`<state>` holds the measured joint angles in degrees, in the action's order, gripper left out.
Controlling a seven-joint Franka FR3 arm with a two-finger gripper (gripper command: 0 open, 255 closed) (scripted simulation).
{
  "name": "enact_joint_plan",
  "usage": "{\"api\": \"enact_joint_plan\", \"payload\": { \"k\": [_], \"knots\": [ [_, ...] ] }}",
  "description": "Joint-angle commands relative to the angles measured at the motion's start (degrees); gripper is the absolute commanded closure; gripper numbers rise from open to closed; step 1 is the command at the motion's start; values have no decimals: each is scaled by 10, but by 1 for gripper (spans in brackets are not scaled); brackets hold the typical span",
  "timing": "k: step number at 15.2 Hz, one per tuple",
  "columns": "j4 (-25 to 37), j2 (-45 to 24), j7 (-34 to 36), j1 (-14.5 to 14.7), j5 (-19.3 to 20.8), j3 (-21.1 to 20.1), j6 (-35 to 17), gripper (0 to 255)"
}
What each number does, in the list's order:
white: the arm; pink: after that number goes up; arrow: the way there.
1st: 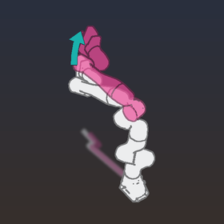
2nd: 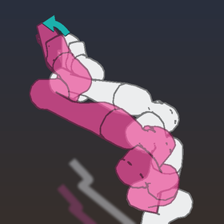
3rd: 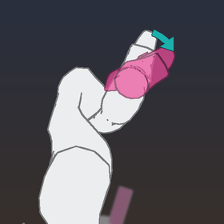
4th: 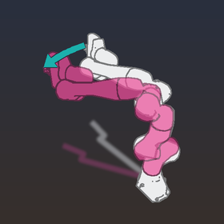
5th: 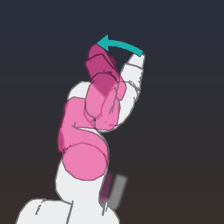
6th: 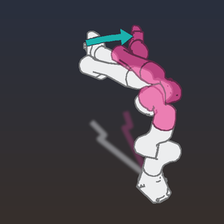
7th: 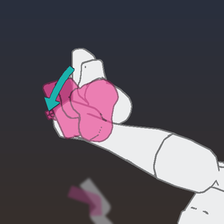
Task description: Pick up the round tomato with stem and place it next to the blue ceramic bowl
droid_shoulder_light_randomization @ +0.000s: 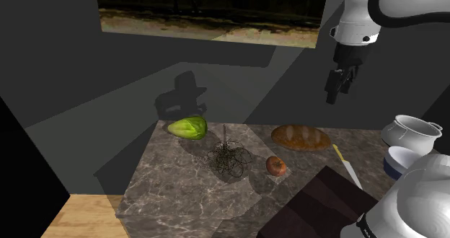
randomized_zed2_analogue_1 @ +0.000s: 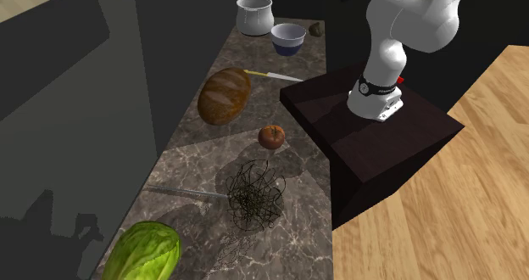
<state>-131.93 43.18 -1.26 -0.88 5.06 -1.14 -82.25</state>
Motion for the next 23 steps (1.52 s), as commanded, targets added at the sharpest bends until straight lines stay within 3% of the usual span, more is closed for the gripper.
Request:
{"api": "enact_joint_plan", "payload": {
  "k": [1,7,14,19,23],
  "knots": [
    [0,0,0,0,0,0,0,0],
    [-67,-38,-118,8,-3,93,-104,0],
    [-99,-143,-270,29,-32,195,-222,0],
    [-91,-255,-398,57,-89,260,-291,0],
    [-66,-365,-518,80,-166,298,-327,0]
  ]
}}
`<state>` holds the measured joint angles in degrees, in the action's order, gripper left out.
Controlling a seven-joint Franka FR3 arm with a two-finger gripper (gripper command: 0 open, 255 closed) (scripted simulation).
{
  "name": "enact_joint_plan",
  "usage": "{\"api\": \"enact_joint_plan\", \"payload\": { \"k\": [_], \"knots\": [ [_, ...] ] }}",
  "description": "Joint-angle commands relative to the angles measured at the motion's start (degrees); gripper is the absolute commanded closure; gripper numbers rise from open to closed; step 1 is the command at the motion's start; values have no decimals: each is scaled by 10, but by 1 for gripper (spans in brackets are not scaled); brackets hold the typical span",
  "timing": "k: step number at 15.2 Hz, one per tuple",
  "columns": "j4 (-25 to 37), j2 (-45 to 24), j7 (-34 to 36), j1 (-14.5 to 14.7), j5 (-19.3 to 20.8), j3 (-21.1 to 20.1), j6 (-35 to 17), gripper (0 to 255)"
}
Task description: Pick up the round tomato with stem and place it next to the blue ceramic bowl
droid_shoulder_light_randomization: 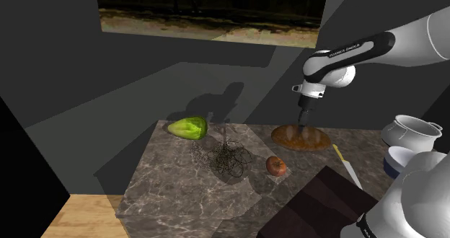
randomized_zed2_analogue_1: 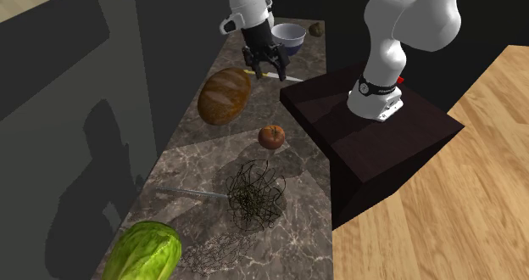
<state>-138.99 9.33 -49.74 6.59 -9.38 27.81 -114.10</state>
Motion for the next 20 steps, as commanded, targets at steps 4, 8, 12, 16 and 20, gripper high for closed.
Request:
{"api": "enact_joint_plan", "payload": {
  "k": [4,8,12,16,20],
  "knots": [
    [48,-146,-158,10,-116,15,-17,0],
    [105,-262,-265,-9,-200,-10,-5,0],
    [171,-367,-345,-38,-258,-50,16,0],
    [183,-401,-367,-44,-277,-68,10,0],
    [169,-412,-376,-40,-293,-78,-14,0]
  ]
}}
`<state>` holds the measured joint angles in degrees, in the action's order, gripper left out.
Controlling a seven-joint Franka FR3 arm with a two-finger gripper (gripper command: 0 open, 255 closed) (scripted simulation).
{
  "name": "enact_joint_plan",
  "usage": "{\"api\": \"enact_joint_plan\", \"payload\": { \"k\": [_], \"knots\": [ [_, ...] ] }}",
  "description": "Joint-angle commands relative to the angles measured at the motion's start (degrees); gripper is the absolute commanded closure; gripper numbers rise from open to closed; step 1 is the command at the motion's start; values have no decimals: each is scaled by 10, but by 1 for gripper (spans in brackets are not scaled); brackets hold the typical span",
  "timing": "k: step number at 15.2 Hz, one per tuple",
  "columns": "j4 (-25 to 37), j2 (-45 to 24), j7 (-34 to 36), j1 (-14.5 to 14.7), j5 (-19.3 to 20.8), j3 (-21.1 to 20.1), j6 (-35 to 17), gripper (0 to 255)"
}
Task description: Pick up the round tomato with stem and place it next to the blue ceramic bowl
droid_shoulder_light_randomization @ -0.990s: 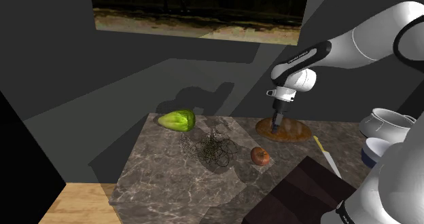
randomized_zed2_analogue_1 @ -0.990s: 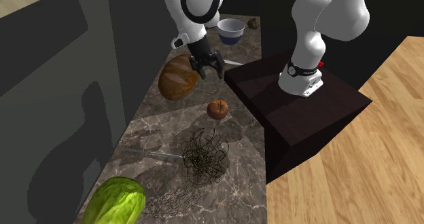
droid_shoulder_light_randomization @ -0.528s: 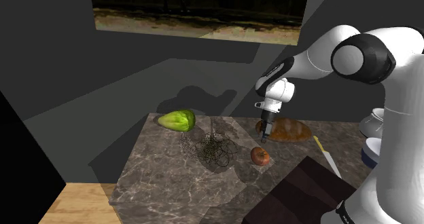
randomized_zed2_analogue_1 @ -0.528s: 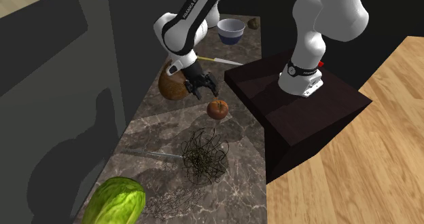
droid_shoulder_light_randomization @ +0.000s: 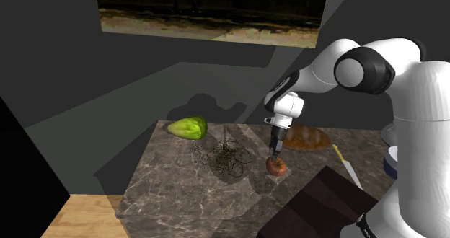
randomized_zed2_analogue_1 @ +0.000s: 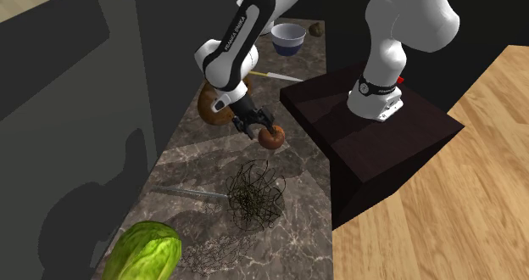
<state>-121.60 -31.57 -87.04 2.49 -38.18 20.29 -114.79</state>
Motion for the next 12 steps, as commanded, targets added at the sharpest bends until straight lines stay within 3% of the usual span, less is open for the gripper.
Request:
{"api": "enact_joint_plan", "payload": {
  "k": [1,9,10,12],
  "knots": [
    [-10,-8,-7,3,-12,-7,-17,0],
    [-10,-8,-7,3,-12,-7,-17,0],
    [-10,-8,-7,3,-12,-7,-17,255],
    [-10,-8,-7,3,-12,-7,-17,255]
  ]
}}
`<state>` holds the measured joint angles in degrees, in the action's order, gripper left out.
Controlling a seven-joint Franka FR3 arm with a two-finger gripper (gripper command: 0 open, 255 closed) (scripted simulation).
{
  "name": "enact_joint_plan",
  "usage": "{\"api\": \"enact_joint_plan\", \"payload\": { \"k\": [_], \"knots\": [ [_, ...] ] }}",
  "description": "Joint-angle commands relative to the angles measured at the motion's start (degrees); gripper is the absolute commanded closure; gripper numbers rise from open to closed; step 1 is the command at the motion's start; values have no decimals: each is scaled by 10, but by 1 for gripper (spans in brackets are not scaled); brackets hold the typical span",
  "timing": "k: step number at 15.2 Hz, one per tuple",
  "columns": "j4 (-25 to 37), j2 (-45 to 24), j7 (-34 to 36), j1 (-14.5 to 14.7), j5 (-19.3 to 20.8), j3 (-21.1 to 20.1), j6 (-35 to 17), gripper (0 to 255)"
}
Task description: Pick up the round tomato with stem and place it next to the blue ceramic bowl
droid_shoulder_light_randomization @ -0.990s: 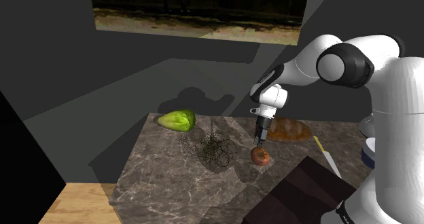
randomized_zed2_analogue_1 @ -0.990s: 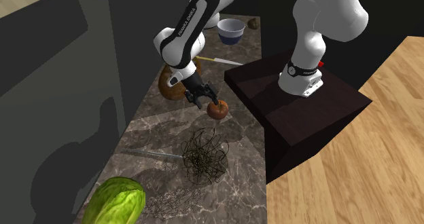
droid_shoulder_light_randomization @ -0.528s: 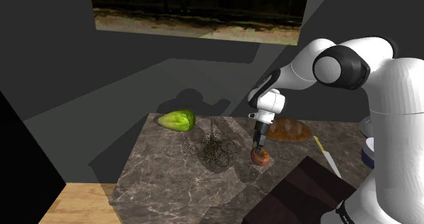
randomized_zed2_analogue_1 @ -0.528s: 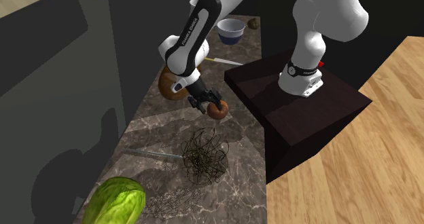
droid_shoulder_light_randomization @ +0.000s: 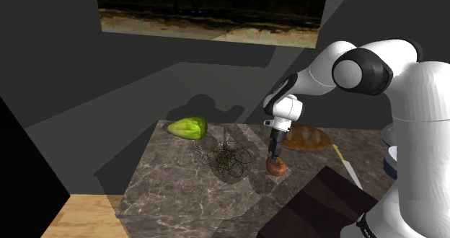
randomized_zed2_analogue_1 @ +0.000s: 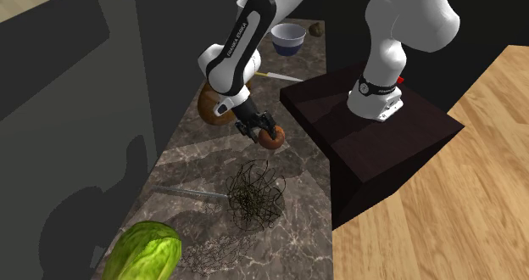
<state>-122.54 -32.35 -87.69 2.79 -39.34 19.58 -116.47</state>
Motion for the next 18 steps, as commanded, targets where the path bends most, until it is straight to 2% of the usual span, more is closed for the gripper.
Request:
{"api": "enact_joint_plan", "payload": {
  "k": [1,7,18],
  "knots": [
    [0,0,0,0,0,0,0,255],
    [0,0,0,0,0,0,0,255],
    [-20,79,41,14,41,23,44,255]
  ]
}}
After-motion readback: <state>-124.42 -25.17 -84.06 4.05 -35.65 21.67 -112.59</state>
